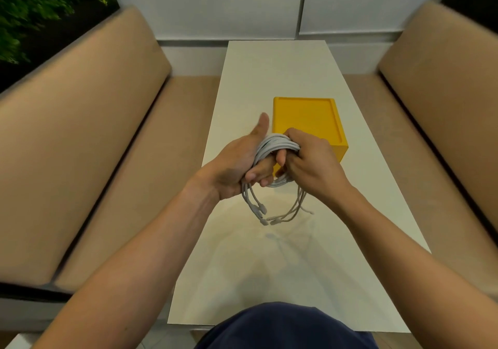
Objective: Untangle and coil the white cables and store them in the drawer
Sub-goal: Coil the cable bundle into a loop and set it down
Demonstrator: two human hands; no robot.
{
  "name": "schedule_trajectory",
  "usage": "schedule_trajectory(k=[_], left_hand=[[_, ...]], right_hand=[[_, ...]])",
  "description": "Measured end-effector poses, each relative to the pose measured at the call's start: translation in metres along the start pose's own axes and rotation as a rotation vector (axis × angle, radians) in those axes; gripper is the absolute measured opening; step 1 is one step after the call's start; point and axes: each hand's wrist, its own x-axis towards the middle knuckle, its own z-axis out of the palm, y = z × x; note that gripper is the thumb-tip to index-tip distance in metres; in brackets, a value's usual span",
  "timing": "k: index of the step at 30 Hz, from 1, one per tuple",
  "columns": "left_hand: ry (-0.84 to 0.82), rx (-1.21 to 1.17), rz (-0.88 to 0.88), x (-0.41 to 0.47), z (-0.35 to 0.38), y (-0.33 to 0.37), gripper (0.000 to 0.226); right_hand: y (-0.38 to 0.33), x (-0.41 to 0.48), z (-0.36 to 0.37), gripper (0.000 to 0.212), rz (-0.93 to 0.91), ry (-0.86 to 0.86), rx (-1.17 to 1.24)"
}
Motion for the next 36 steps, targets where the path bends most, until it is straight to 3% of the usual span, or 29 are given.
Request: schedule_trajectory(k=[4, 7, 9, 12, 14, 17, 19, 22, 25, 27, 30, 32, 36], left_hand=[[-0.061, -0.02, 0.023, -0.002, 0.0, -0.004, 0.06], [-0.21, -0.144, 0.003, -0.003, -0.008, -0.008, 0.056], [-0.215, -0.195, -0.007, -0.002, -0.01, -0.012, 0.059], [-0.169, -0.175, -0.015, 0.0, -0.004, -0.013, 0.071], [-0.174, -0.115, 0.008, 0.001, -0.004, -0.012, 0.072], [-0.264, -0.088, 0.032, 0.0, -0.009, -0.012, 0.059], [-0.313, -0.135, 0.05, -0.001, -0.011, -0.016, 0.048], [-0.385, -0.253, 0.076, 0.0, -0.01, -0.021, 0.041], [-0.433, -0.299, 0.033, -0.003, -0.011, -0.018, 0.043], [-0.409, -0.245, -0.014, -0.004, -0.011, -0.016, 0.049], [-0.296, -0.098, -0.067, -0.002, -0.005, -0.013, 0.066], [-0.235, -0.001, -0.098, -0.002, -0.002, -0.012, 0.069], [-0.207, 0.095, -0.098, -0.003, 0.0, -0.01, 0.049]], right_hand=[[0.001, 0.0, 0.003, 0.022, 0.007, -0.022, -0.086], [0.001, 0.002, 0.005, 0.038, 0.075, 0.016, -0.11], [-0.001, 0.004, 0.003, 0.037, 0.147, 0.022, 0.003], [0.001, 0.002, -0.001, 0.009, -0.039, -0.005, -0.217], [0.001, 0.001, -0.004, 0.01, -0.127, -0.03, -0.316], [-0.002, 0.002, -0.008, 0.012, -0.113, -0.109, -0.378], [-0.006, 0.003, -0.009, 0.005, -0.058, -0.16, -0.273], [-0.009, 0.002, -0.01, 0.034, 0.032, -0.152, 0.001], [-0.009, 0.0, -0.012, 0.027, -0.113, -0.153, -0.163], [-0.004, -0.001, -0.012, 0.03, -0.147, -0.113, -0.389], [0.003, 0.002, -0.014, 0.017, -0.142, -0.047, -0.559], [0.005, 0.0, -0.01, 0.016, -0.112, -0.01, -0.553], [0.013, 0.0, -0.008, 0.014, -0.09, -0.007, -0.384]])
